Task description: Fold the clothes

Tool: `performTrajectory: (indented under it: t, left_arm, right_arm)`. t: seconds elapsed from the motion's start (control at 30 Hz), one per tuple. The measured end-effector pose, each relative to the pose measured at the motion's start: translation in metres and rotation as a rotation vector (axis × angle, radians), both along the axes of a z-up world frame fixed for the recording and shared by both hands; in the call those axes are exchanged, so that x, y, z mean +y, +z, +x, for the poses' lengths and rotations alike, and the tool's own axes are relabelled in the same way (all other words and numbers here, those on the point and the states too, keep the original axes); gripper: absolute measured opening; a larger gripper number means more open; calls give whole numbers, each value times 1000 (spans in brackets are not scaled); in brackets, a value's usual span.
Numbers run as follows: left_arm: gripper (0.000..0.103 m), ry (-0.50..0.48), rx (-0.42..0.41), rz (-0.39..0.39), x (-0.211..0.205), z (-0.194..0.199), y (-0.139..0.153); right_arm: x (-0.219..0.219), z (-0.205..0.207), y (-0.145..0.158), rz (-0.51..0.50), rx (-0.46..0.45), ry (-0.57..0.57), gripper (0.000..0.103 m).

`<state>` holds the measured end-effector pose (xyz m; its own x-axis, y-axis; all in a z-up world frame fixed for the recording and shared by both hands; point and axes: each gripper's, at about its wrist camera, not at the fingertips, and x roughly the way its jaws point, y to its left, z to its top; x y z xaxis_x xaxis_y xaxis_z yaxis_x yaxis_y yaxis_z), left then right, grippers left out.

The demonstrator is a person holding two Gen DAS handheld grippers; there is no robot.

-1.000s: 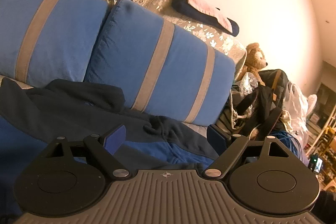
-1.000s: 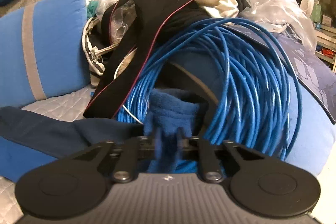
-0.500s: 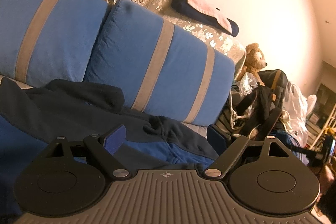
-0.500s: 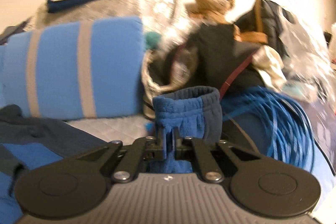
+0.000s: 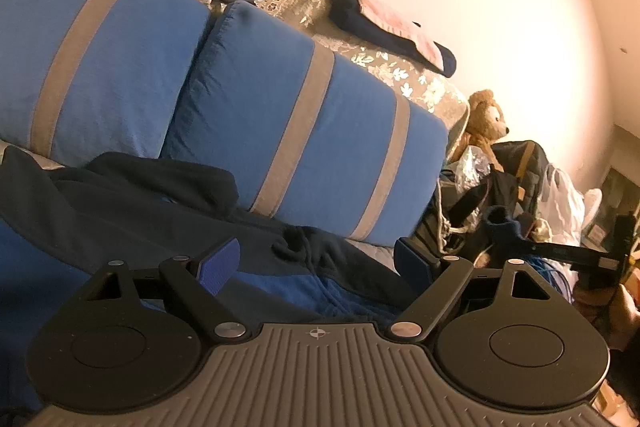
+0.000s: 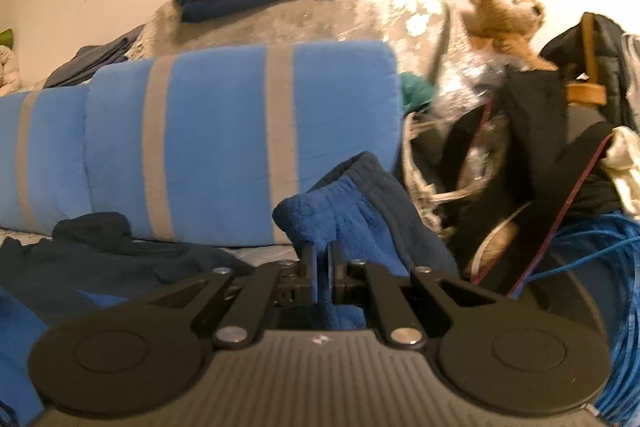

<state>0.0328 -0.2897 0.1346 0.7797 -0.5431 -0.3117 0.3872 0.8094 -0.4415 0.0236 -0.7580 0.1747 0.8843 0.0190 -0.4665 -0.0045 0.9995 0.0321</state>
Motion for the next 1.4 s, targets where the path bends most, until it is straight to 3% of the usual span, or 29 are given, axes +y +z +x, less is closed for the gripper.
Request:
performTrajectory:
  t: [0.37, 0.53, 0.93, 1.13, 1.23, 1.3, 1.4]
  left_arm:
    - [85, 52, 62, -28, 10, 9, -4]
    - [85, 24, 111, -22, 8, 15, -9]
    - [85, 7, 126, 9, 4, 15, -13]
    - [85, 9, 122, 10, 3, 14, -13]
    - [85, 8, 121, 12, 2, 14, -12]
    - [85, 7, 119, 14, 2, 14, -12]
    - [85, 6, 117, 11, 3, 14, -11]
  right_arm:
    - [76, 40, -9, -48, 115, 148, 5]
    - [115, 47, -14, -85, 168, 237, 5]
    - [202, 28, -46, -161, 238, 501, 5]
    - [225, 4, -74, -302, 283, 694, 5]
    - [229, -9, -86, -384, 312, 795, 15]
    - [229, -18, -90, -437, 312, 842, 41]
    - [227, -31, -92, -512, 294, 893, 53]
